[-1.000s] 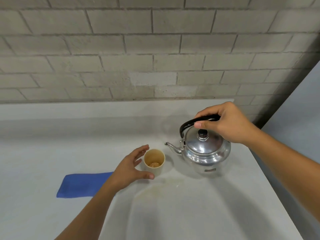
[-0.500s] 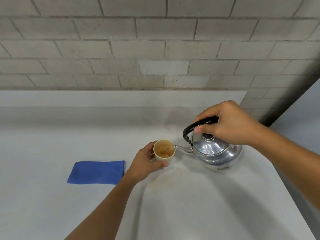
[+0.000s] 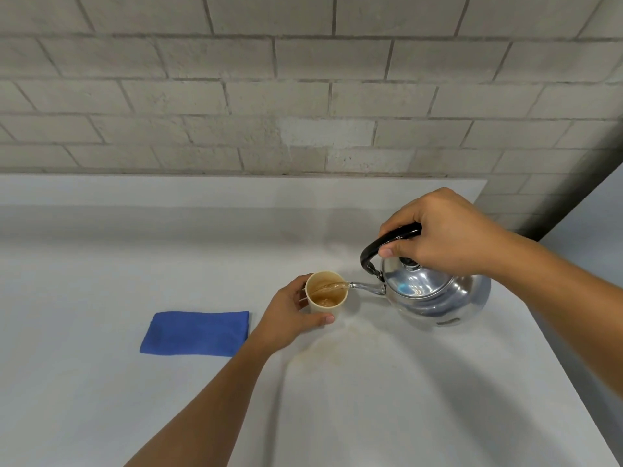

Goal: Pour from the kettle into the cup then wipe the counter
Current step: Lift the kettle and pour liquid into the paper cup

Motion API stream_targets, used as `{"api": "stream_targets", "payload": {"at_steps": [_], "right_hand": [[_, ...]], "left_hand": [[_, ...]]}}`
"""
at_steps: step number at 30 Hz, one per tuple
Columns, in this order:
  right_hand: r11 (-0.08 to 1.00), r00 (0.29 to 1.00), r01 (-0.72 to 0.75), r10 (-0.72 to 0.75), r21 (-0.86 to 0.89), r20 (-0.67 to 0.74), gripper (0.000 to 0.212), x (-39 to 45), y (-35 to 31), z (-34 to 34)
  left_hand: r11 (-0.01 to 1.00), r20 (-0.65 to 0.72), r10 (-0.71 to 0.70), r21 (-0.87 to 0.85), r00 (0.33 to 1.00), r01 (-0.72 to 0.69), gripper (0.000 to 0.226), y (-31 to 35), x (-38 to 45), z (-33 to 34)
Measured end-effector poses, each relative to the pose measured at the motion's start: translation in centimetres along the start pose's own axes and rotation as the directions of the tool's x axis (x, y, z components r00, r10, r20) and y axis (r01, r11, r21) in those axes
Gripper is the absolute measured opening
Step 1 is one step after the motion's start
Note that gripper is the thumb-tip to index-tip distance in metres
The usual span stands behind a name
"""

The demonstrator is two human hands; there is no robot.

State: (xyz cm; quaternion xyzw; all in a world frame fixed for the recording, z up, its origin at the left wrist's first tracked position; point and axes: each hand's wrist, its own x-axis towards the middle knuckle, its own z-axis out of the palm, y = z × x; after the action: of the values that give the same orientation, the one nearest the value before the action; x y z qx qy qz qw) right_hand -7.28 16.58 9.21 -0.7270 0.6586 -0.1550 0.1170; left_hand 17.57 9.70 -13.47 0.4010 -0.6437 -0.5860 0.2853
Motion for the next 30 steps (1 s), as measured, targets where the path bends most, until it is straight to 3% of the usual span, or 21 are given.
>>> {"api": "stream_targets", "payload": {"at_steps": [30], "right_hand": [[0.995, 0.998, 0.058, -0.055, -0.079, 0.040, 0.014, 0.5, 0.2, -2.3]], "left_hand": [[1.000, -0.006, -0.023, -0.009, 1.000, 0.023, 0.079, 0.7, -0.1, 0.0]]}}
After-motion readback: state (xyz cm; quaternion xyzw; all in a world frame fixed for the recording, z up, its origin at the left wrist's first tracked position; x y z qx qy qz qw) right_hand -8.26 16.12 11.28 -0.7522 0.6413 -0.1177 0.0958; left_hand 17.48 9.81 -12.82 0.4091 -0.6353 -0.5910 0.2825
